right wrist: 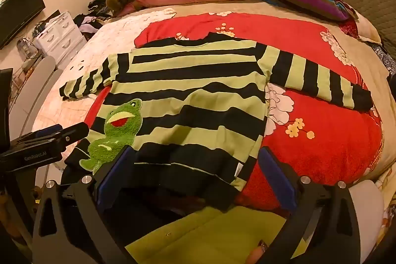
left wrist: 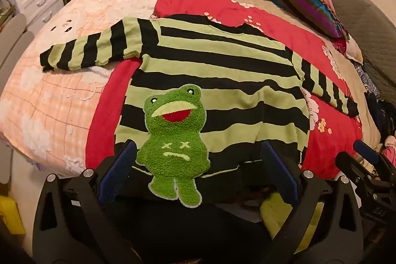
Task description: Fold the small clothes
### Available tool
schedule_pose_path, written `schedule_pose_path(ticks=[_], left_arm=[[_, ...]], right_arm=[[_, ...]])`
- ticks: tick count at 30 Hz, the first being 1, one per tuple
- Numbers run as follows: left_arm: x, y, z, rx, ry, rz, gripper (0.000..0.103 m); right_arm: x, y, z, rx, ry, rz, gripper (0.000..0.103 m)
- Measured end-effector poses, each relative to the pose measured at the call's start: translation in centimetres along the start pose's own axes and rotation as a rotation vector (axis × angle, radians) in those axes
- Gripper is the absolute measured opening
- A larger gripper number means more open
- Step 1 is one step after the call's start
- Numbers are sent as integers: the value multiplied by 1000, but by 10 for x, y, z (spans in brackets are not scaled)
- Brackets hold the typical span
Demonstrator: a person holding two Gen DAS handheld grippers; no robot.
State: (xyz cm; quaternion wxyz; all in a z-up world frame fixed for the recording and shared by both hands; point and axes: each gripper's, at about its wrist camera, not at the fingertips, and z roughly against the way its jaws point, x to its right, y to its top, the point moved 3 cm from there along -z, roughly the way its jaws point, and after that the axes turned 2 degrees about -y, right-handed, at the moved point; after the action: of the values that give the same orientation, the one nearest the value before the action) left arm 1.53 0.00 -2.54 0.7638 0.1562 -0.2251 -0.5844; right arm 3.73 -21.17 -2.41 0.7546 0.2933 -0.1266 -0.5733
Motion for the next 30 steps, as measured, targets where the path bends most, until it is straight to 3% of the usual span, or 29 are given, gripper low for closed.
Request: schedule_pose_path(ticks=[30], left_arm=[[1,5,7,25,18,-23,94]], right_arm=[[1,0,6,12,8,-6,99]])
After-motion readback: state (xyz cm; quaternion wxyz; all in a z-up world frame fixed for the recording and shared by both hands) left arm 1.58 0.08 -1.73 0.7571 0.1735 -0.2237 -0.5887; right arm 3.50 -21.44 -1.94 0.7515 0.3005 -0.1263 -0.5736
